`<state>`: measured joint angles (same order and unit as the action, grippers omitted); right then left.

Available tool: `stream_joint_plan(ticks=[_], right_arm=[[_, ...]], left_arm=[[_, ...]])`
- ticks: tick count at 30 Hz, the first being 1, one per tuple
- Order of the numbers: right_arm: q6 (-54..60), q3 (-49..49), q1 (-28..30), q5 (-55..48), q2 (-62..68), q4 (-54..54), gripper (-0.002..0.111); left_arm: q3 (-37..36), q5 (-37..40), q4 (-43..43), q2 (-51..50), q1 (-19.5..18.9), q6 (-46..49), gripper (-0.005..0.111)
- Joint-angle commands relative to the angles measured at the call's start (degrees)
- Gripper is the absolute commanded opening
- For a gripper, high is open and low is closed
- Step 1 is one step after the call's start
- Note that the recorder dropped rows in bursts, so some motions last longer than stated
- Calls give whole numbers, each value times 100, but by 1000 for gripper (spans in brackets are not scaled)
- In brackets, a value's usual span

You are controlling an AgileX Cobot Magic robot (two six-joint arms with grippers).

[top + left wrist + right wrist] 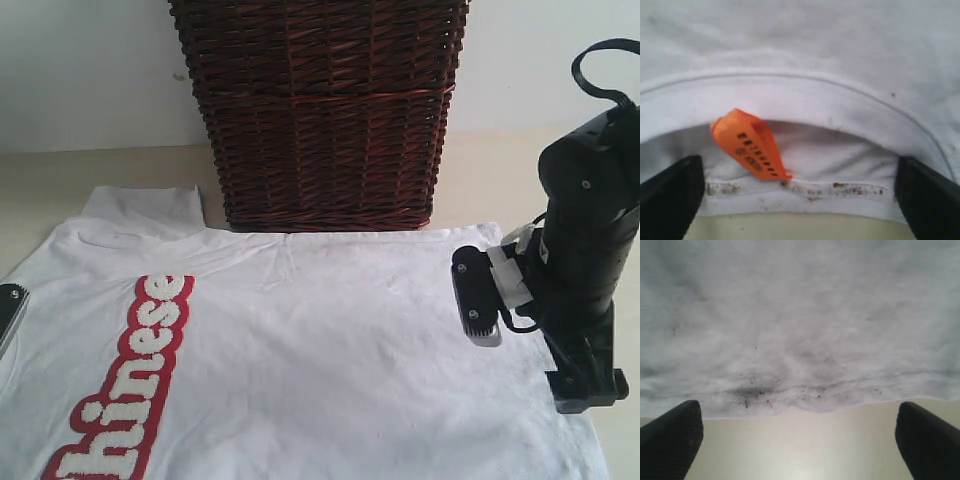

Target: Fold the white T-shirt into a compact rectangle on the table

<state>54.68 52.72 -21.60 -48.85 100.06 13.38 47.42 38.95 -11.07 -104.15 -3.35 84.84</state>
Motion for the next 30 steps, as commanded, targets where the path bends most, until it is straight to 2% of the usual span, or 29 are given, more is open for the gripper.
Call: stream_joint_plan(ticks=[1,9,18,30], right_arm=[[62,23,75,265,106,-63,105],[211,23,429,331,258,-267,105],[398,-277,429,987,554,-139,105],[524,-119,439,897,246,-139,105]], left_arm=[[-32,-80,-42,-52,-15,-56,105],[-32,-80,-42,-52,-15,-56,105],[-32,-80,-42,-52,-15,-56,105],[-32,-80,-42,-52,-15,-56,105]])
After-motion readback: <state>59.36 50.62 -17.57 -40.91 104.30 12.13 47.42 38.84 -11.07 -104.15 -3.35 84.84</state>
